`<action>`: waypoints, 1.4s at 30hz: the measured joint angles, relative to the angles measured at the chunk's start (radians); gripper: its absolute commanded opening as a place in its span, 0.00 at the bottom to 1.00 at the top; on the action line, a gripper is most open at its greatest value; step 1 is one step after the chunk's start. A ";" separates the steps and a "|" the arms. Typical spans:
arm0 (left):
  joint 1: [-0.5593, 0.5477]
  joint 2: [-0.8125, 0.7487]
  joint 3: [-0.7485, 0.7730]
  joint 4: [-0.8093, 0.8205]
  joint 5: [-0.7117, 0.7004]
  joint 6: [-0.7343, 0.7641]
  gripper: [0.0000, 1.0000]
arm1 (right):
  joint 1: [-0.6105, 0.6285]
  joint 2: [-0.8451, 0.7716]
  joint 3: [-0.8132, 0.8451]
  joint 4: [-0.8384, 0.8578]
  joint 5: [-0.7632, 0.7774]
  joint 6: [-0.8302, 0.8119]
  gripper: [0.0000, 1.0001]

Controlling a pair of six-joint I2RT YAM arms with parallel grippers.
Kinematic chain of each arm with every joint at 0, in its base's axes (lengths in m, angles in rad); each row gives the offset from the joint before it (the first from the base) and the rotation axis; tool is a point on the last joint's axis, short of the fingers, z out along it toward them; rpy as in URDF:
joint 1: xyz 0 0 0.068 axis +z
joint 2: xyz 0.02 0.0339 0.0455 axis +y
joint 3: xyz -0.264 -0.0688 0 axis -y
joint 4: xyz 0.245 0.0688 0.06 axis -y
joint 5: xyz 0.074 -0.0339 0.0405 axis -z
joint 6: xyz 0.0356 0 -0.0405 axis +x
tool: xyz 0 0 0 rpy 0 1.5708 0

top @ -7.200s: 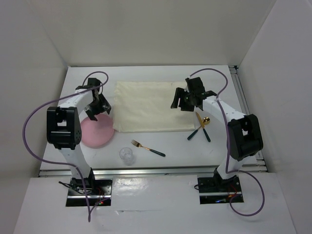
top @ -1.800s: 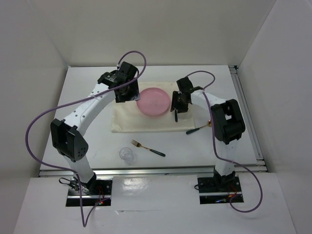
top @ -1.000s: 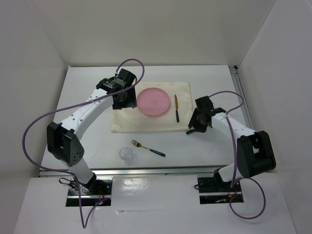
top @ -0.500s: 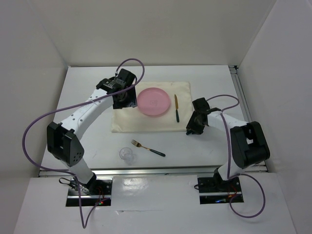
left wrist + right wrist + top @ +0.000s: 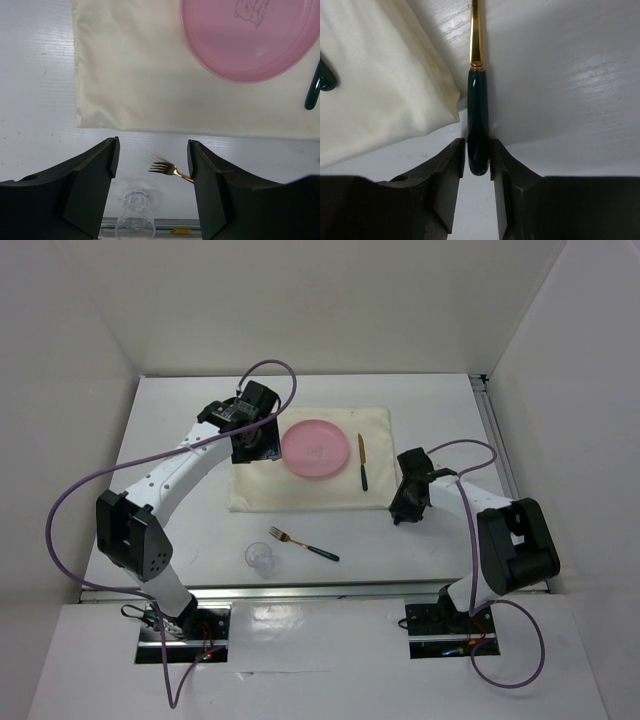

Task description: Set the dinner table for one person

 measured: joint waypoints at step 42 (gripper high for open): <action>0.001 -0.017 -0.005 -0.051 -0.079 -0.025 0.79 | 0.095 0.399 0.530 -0.101 0.014 -0.315 0.45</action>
